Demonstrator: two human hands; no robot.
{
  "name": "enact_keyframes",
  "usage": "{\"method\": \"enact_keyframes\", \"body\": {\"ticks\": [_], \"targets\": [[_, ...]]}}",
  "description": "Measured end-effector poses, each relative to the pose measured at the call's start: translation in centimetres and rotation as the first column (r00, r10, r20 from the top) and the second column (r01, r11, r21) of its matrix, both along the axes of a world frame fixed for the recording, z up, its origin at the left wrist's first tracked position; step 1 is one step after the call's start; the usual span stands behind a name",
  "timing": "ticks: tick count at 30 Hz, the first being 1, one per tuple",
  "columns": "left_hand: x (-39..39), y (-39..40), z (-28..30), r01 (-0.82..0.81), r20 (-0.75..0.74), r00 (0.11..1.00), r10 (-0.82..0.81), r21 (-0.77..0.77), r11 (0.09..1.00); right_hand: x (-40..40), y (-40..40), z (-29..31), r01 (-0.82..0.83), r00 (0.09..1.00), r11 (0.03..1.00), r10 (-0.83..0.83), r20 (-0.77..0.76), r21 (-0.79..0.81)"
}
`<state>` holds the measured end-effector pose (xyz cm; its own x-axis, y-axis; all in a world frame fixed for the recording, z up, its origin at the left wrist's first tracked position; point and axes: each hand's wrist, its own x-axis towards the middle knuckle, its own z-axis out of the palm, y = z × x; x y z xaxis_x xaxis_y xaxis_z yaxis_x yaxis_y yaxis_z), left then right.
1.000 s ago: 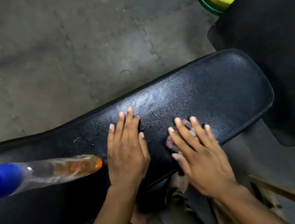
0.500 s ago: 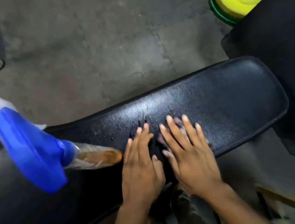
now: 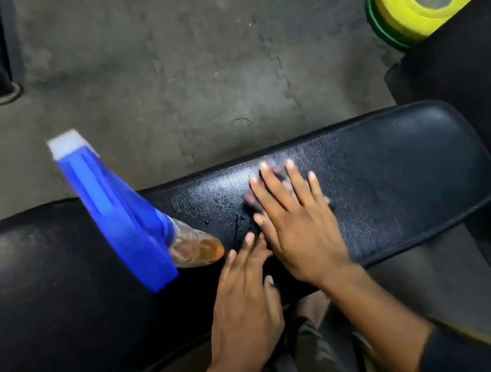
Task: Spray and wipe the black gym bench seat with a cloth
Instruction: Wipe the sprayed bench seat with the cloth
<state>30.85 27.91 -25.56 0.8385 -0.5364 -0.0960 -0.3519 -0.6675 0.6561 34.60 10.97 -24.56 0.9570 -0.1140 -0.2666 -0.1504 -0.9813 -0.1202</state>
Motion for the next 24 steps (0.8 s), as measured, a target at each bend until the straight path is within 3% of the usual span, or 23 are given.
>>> {"method": "enact_keyframes", "body": {"ticks": [5,11,14,19,24], "targets": [[-1.1,3.2,0.7,0.082,-0.048,0.995,-0.083,-0.012,0.997,-7.3,-2.4,0.7,-0.03,0.998,0.999,0.027,-0.059,-0.046],[-2.8,5.7,0.7,0.082,-0.094,0.992,-0.08,0.02,0.996,0.1,-2.9,0.0,0.224,0.974,0.973,-0.225,-0.006,-0.046],[-3.0,6.4,0.9,0.091,-0.099,0.991,-0.085,0.053,0.994,0.6,0.7,-0.8,0.112,0.992,0.993,-0.11,0.058,-0.032],[-2.7,7.3,1.5,0.109,-0.121,0.987,-0.102,0.055,0.993,-8.0,4.0,-0.9,-0.061,0.998,0.998,0.061,0.031,0.001],[-2.8,7.6,1.4,0.088,-0.133,0.987,-0.086,0.016,0.996,-9.4,0.7,-0.1,0.012,1.0,1.0,-0.012,0.004,-0.013]]}}
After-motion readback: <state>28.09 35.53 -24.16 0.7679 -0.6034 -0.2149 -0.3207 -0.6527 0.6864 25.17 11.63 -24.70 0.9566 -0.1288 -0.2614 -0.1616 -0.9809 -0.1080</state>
